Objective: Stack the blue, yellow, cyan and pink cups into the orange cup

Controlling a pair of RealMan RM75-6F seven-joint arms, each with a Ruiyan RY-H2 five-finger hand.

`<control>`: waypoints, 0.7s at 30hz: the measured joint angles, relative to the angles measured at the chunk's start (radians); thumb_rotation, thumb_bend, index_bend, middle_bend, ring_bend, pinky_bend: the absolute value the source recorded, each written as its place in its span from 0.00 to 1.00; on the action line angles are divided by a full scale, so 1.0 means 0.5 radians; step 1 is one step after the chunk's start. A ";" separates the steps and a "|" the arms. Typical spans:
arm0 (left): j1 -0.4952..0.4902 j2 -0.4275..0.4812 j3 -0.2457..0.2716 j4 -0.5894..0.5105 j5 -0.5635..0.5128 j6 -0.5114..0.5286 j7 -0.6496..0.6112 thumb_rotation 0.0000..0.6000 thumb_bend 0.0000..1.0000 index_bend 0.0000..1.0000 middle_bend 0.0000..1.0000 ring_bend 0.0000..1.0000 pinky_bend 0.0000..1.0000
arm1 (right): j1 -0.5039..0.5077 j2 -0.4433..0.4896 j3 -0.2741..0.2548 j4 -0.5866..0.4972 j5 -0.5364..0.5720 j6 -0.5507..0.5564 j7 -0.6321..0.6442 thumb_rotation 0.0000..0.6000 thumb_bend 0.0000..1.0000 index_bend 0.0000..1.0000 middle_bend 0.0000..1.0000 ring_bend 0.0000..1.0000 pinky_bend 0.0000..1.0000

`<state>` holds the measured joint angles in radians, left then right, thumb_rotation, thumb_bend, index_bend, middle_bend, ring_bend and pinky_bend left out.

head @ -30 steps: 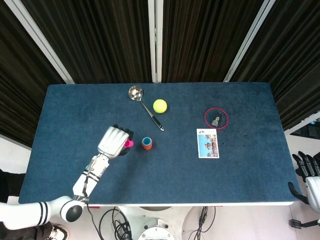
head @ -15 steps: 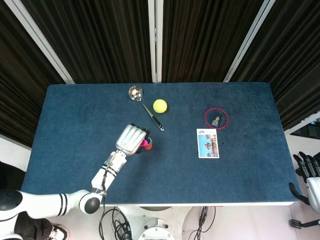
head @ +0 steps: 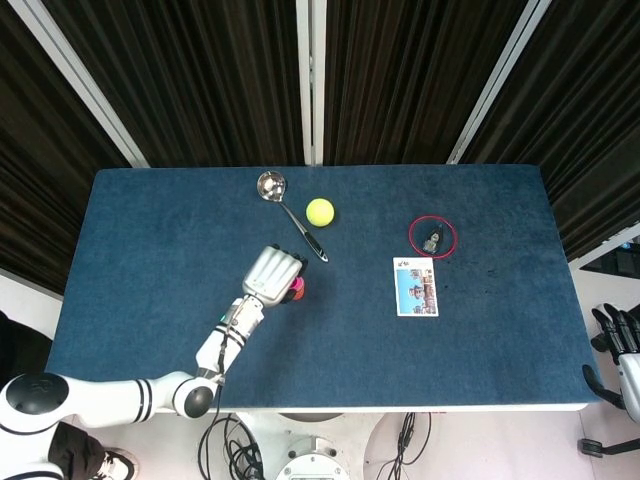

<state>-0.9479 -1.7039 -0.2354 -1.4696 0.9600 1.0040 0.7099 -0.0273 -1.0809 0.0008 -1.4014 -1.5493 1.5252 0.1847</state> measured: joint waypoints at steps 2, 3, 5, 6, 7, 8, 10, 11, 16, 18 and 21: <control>-0.002 0.000 0.008 0.001 -0.001 0.006 0.000 1.00 0.28 0.52 0.49 0.55 0.47 | -0.003 -0.001 -0.001 0.014 0.005 -0.001 0.013 1.00 0.31 0.00 0.00 0.00 0.00; -0.002 0.003 0.012 -0.001 -0.002 0.007 0.006 1.00 0.28 0.47 0.48 0.54 0.46 | -0.005 -0.002 -0.001 0.021 0.007 -0.001 0.018 1.00 0.31 0.00 0.00 0.00 0.00; -0.005 0.014 0.023 -0.013 -0.008 0.003 0.024 1.00 0.26 0.32 0.40 0.46 0.41 | -0.007 -0.006 0.000 0.035 0.011 -0.002 0.029 1.00 0.31 0.00 0.00 0.00 0.00; -0.007 0.026 0.030 -0.029 -0.012 0.000 0.035 1.00 0.25 0.22 0.32 0.38 0.36 | -0.008 -0.009 0.000 0.041 0.013 -0.001 0.035 1.00 0.31 0.00 0.00 0.00 0.00; -0.008 0.036 0.035 -0.043 -0.012 0.000 0.042 1.00 0.23 0.14 0.24 0.29 0.30 | -0.010 -0.012 0.000 0.047 0.014 -0.001 0.040 1.00 0.31 0.00 0.00 0.00 0.00; -0.008 0.045 0.039 -0.058 -0.009 0.003 0.045 1.00 0.22 0.08 0.17 0.20 0.22 | -0.011 -0.014 0.000 0.051 0.015 0.000 0.044 1.00 0.31 0.00 0.00 0.00 0.00; -0.002 0.066 0.042 -0.095 0.009 0.028 0.043 1.00 0.21 0.05 0.09 0.08 0.12 | -0.012 -0.016 0.001 0.055 0.013 0.004 0.046 1.00 0.31 0.00 0.00 0.00 0.00; 0.003 0.075 0.042 -0.113 0.018 0.047 0.041 1.00 0.21 0.04 0.07 0.06 0.10 | -0.012 -0.016 0.001 0.055 0.011 0.005 0.045 1.00 0.31 0.00 0.00 0.00 0.00; 0.077 0.183 0.060 -0.317 0.075 0.226 0.067 1.00 0.20 0.05 0.07 0.04 0.08 | -0.009 -0.016 0.000 0.044 -0.009 0.015 0.028 1.00 0.31 0.00 0.00 0.00 0.00; 0.156 0.266 0.104 -0.451 0.135 0.352 0.072 1.00 0.19 0.05 0.07 0.04 0.08 | -0.008 -0.020 -0.001 0.042 -0.020 0.023 0.016 1.00 0.31 0.00 0.00 0.00 0.00; 0.342 0.420 0.243 -0.623 0.294 0.571 0.026 1.00 0.19 0.06 0.08 0.04 0.07 | -0.004 -0.033 -0.003 0.049 -0.032 0.026 -0.020 1.00 0.31 0.00 0.00 0.00 0.00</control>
<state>-0.7767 -1.4939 -0.1138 -1.7809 1.1070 1.2896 0.7230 -0.0294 -1.0976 -0.0009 -1.3769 -1.5653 1.5384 0.1749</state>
